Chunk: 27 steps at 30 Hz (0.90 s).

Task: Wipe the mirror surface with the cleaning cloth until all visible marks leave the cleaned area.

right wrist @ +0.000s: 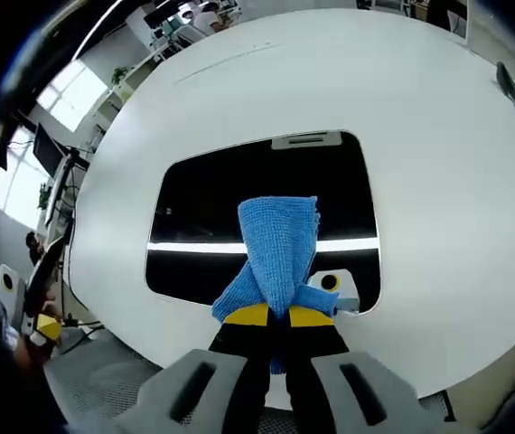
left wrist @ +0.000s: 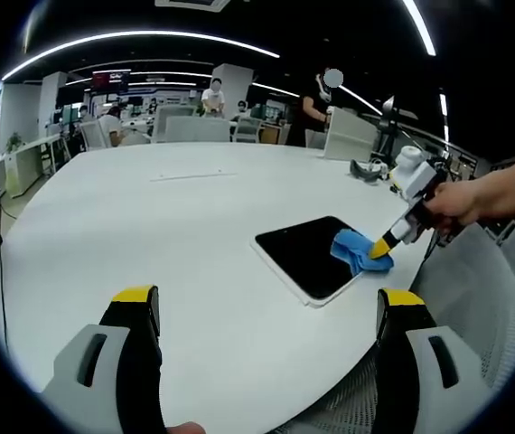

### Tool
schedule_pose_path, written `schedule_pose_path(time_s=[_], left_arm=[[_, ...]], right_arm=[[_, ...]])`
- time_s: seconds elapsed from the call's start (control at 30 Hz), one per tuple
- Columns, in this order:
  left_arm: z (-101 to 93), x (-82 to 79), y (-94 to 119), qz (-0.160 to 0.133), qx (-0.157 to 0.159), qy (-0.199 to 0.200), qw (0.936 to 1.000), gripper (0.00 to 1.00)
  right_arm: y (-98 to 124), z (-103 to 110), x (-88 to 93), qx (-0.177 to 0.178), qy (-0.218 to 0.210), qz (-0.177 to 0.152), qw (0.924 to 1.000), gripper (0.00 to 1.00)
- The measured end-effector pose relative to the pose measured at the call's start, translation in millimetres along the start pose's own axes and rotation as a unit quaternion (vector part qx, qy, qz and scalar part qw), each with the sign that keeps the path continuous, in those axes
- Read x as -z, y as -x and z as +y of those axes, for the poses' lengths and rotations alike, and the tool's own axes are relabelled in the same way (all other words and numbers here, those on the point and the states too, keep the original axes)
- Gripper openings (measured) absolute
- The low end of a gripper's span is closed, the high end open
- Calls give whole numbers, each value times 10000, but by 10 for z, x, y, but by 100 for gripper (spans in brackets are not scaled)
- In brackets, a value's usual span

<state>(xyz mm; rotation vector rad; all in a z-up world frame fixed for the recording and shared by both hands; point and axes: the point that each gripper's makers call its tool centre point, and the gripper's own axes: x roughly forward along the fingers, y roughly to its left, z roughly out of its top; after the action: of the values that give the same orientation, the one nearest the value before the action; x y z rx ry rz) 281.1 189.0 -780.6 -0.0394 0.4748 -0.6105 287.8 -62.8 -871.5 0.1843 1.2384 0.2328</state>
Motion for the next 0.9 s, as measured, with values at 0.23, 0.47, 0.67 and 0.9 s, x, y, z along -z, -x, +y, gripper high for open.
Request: schedule_pose_path(time_s=[0.23, 0.47, 0.67, 0.9], left_arm=[[-20, -15, -28, -16, 20, 5, 10000, 99], [-46, -4, -54, 3, 78, -10, 10000, 99], [-28, -12, -36, 15, 94, -19, 10000, 99], [34, -13, -28, -43, 31, 37, 10000, 99]], right_arm=[[-48, 123, -12, -43, 56, -17, 10000, 0], [-82, 272, -10, -124, 97, -22, 9999, 0], [-108, 377, -25, -105, 234, -37, 9997, 0], [-178, 492, -83, -140, 237, -55, 9996, 0]])
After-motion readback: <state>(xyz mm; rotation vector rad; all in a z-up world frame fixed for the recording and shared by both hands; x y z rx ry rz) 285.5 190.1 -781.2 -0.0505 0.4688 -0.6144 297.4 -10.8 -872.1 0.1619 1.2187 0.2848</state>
